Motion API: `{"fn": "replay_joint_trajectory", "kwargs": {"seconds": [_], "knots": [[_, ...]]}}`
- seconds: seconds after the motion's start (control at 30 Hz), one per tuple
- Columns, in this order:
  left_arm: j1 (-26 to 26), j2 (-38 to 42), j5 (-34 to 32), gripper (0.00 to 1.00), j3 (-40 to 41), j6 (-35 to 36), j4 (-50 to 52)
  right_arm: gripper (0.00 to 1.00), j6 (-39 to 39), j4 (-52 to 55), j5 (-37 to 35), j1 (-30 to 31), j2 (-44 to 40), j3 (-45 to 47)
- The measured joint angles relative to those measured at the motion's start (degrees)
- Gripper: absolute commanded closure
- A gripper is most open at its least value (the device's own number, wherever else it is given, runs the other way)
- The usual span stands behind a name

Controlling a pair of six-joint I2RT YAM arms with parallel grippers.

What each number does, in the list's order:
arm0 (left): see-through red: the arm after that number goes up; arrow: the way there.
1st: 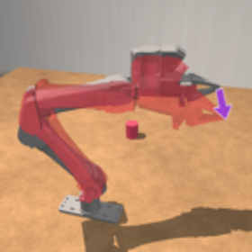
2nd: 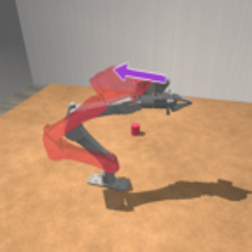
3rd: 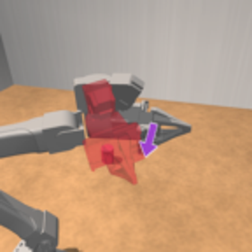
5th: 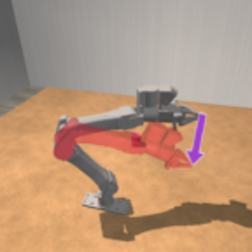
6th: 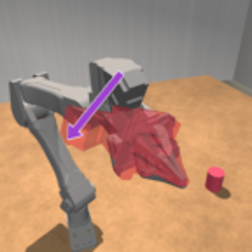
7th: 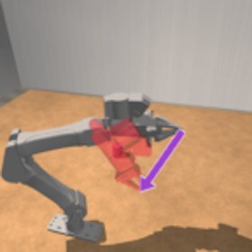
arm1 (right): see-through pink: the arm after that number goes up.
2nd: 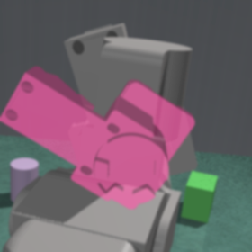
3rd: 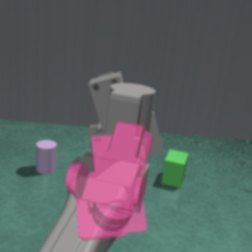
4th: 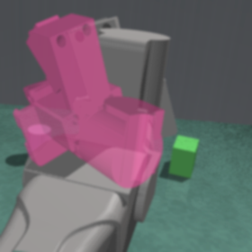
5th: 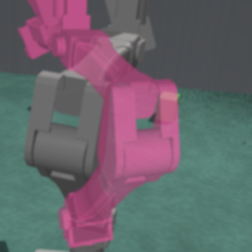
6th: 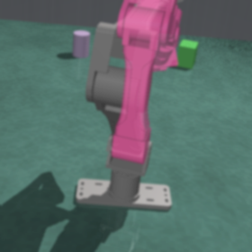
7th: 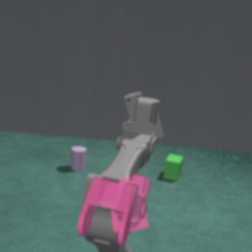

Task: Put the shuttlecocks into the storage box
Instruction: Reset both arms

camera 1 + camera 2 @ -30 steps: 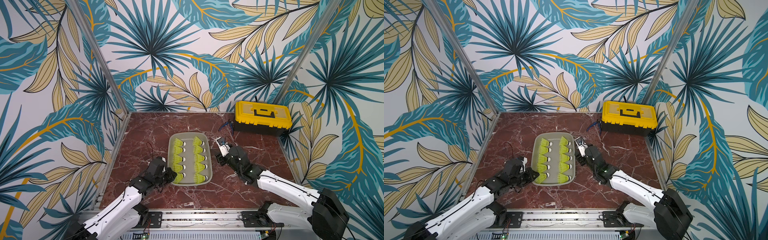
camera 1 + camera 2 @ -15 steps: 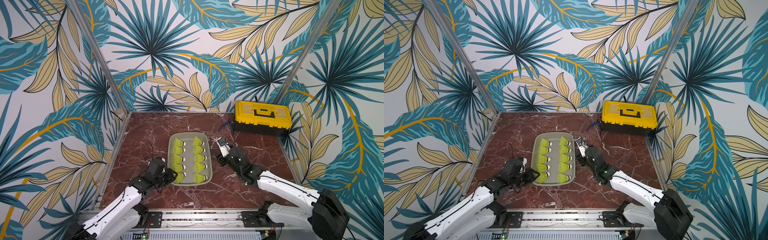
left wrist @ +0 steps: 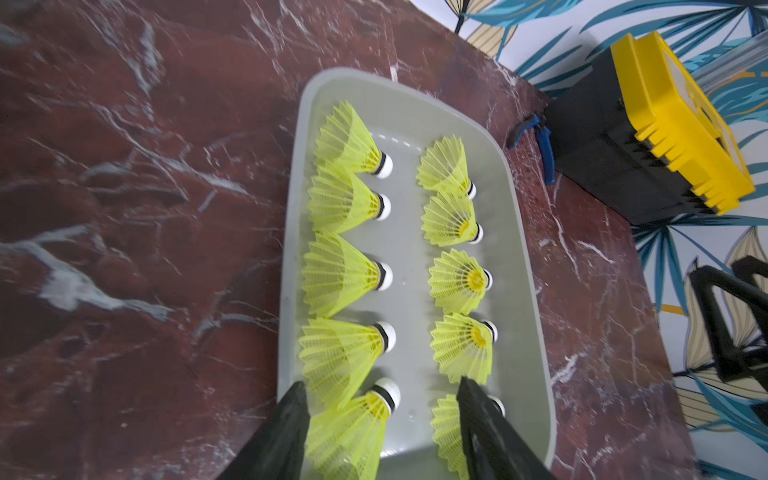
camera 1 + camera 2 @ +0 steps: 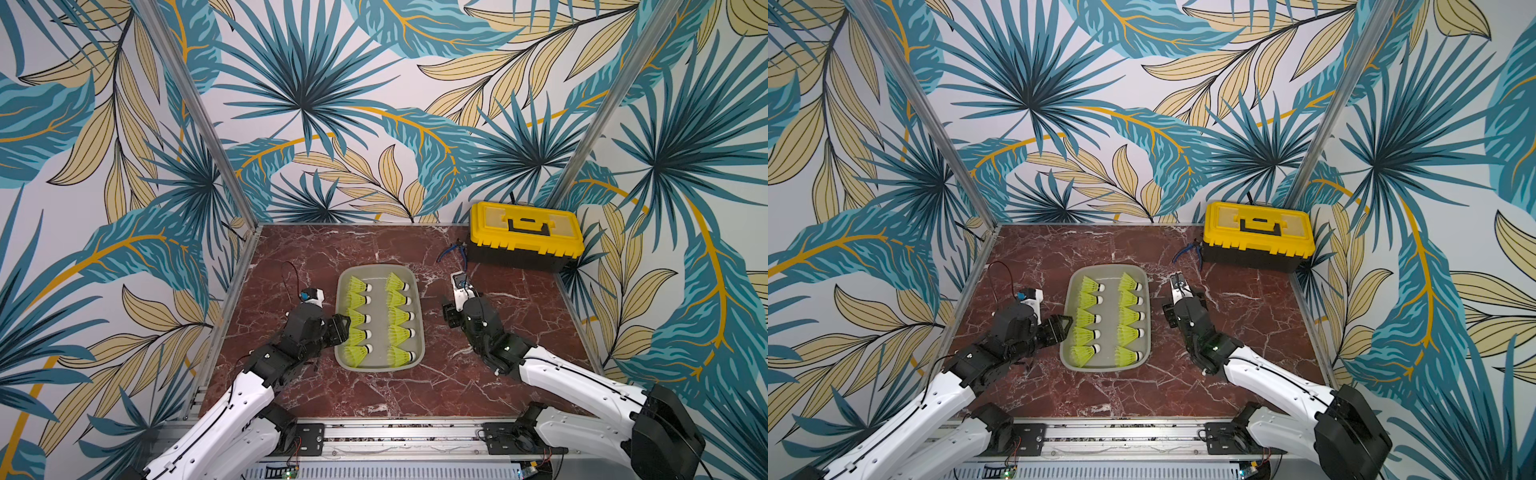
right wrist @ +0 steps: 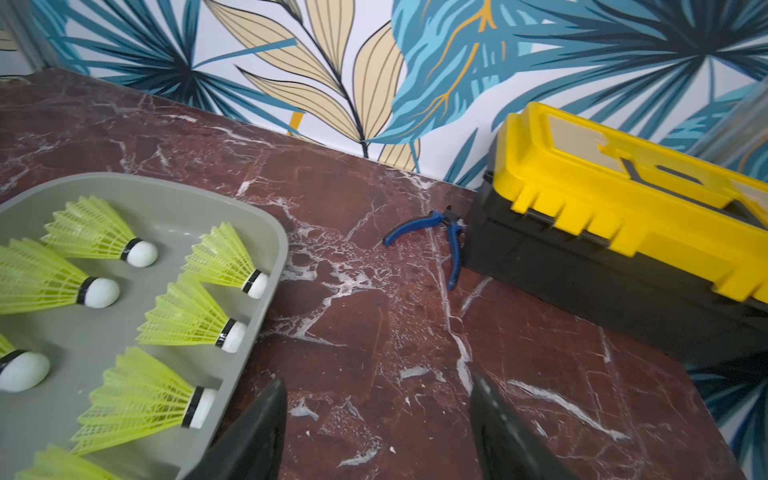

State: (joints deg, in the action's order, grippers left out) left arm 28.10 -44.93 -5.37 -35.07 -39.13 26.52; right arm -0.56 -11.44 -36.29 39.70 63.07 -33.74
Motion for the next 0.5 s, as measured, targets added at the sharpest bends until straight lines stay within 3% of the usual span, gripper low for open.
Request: {"fn": "replay_joint_trajectory", "kwargs": {"seconds": [0.27, 0.5], "knots": [[-0.81, -0.26, -14.69, 0.36, 0.63, 11.63, -8.46, 0.23, -1.46, 0.61, -7.04, -1.73, -0.85, 0.66], [-4.13, -0.70, -19.30, 0.35, 5.31, 20.31, -20.02, 0.21, -1.64, -0.52, -8.59, -6.08, -0.87, 1.97]]}}
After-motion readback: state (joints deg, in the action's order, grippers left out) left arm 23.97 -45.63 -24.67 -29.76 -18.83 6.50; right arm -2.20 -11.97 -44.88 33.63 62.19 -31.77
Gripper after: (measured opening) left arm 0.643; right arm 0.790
